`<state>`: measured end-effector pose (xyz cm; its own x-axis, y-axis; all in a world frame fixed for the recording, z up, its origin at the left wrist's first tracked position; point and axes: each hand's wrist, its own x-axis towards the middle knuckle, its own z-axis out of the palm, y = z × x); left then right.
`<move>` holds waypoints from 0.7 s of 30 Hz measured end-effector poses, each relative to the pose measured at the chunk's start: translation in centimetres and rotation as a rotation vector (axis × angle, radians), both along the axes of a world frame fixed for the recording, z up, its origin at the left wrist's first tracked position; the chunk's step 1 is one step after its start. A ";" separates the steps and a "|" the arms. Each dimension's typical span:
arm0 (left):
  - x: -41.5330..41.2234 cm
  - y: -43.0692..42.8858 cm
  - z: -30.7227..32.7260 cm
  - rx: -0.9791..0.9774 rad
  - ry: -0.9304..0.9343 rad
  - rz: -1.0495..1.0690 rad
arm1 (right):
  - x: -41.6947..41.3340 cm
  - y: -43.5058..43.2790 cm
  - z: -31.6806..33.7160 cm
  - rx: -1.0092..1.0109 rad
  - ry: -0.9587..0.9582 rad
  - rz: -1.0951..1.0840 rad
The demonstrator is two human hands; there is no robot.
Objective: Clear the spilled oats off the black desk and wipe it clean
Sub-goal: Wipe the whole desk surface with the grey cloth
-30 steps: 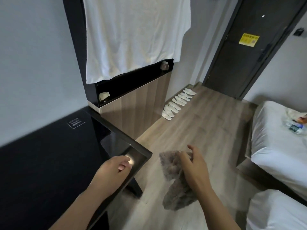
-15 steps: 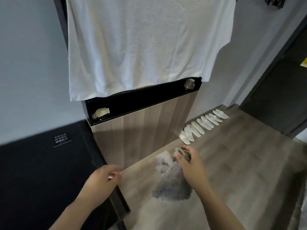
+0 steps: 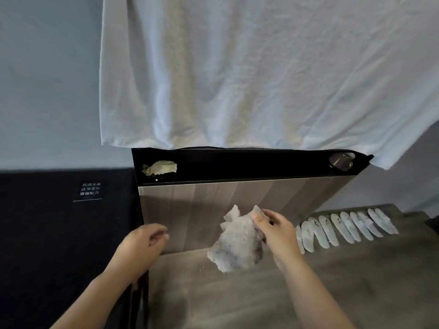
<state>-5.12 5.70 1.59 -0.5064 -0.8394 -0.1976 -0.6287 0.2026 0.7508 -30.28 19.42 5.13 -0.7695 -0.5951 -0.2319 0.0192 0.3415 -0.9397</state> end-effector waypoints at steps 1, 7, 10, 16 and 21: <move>-1.1 -0.8 0.0 0.001 0.010 0.024 | -1.5 -1.6 -0.1 -0.035 -0.103 -0.005; -5.2 -2.8 -0.1 0.031 -0.015 0.178 | -7.9 -9.6 -2.1 -0.093 -0.240 -0.055; -6.3 -3.7 1.0 0.003 -0.045 0.288 | -9.6 -14.3 -2.0 -0.154 -0.251 -0.075; -9.2 -2.1 0.9 0.063 -0.079 0.522 | -11.9 -20.0 -2.7 -0.331 0.081 0.220; -12.6 -0.8 0.4 0.059 -0.124 0.670 | -16.0 -24.6 -7.8 -0.175 0.638 0.761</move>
<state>-17.68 4.90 2.00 0.1483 -0.9496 -0.2760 -0.6863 -0.2998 0.6626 -46.29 -5.19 -2.67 -0.1204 -0.9662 0.2280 -0.6705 -0.0903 -0.7364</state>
